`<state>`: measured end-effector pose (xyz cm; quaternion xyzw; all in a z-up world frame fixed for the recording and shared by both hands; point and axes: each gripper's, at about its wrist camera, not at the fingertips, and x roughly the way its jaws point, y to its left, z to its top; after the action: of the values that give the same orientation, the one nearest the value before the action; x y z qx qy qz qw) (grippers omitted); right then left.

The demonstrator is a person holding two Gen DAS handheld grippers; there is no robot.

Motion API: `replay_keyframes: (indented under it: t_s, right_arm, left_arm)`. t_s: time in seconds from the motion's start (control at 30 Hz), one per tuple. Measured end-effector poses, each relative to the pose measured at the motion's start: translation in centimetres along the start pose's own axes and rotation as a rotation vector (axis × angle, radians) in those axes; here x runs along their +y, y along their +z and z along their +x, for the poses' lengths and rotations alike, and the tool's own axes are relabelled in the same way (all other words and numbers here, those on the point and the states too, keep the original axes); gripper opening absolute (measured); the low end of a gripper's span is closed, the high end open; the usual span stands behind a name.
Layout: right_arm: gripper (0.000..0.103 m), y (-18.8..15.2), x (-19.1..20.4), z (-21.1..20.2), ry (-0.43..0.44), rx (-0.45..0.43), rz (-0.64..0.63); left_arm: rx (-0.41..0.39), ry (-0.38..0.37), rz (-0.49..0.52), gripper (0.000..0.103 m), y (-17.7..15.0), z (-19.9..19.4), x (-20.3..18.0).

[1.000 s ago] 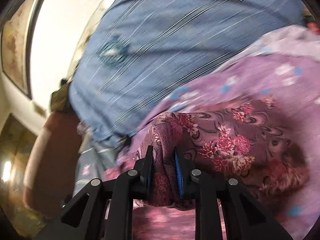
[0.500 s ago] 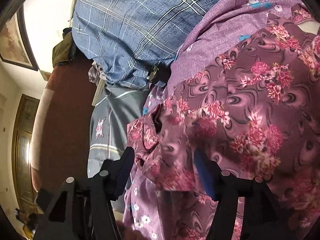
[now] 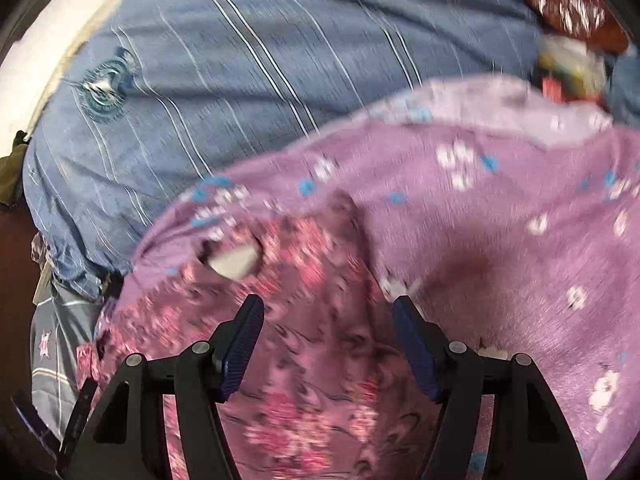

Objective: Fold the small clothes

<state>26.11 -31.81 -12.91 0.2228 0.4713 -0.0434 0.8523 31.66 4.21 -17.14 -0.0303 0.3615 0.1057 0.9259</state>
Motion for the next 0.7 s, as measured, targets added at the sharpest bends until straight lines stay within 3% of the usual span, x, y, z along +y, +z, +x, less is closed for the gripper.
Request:
replay_keyframes:
  t_s: [0.07,0.1,0.13,0.2,0.3,0.37,0.43,0.47,0.53,0.57,0.63,0.7]
  right_arm:
    - [0.068,-0.6,0.3,2.2,-0.019,0.037,-0.043]
    - [0.06,-0.8,0.7,3.1,-0.034,0.042,-0.069]
    - [0.049,-0.9,1.0,4.0,-0.048,0.046,-0.099]
    - [0.01,-1.0,1.4,4.7,-0.129,0.014,-0.184]
    - [0.008,0.4,0.3,3.6,-0.11,-0.009,-0.143]
    - [0.007,1.8,-1.5,2.2,-0.178,-0.081,-0.123]
    - [0.002,3.1,-3.0,2.3,-0.138,-0.078,-0.065]
    - [0.0,3.6,-3.8,2.6,-0.189,-0.092,-0.053]
    - [0.0,4.2,-5.0,2.9,-0.382,-0.164,-0.082]
    - [0.0,4.7,-6.6,3.0,-0.372,-0.152,-0.029]
    - [0.001,5.1,-8.5,2.5,-0.247,-0.12,0.078]
    - [0.008,4.9,-7.0,0.8,-0.211,-0.175,0.017]
  left_arm:
    - [0.023,0.038,0.057,0.069,-0.2,1.0,-1.3]
    - [0.029,0.043,0.067,0.067,-0.3,1.3,-1.7]
    - [0.034,0.047,0.075,0.063,-0.3,1.5,-1.9]
    - [0.032,0.061,0.088,0.061,-0.4,1.8,-2.3]
    - [0.022,0.073,0.096,0.058,-0.2,1.9,-2.8]
    - [0.019,0.058,0.091,0.058,-0.4,1.6,-3.1]
    - [0.007,0.054,0.1,0.058,-0.7,1.5,-3.5]
    - [0.002,0.069,0.112,0.058,-0.9,1.5,-3.7]
    - [0.019,0.078,0.11,0.059,-1.0,1.8,-3.8]
    - [0.027,0.071,0.097,0.06,-0.9,1.8,-3.5]
    - [0.019,0.076,0.053,0.061,-0.2,1.6,-2.3]
    - [-0.024,0.117,-0.01,0.061,0.8,0.9,-0.5]
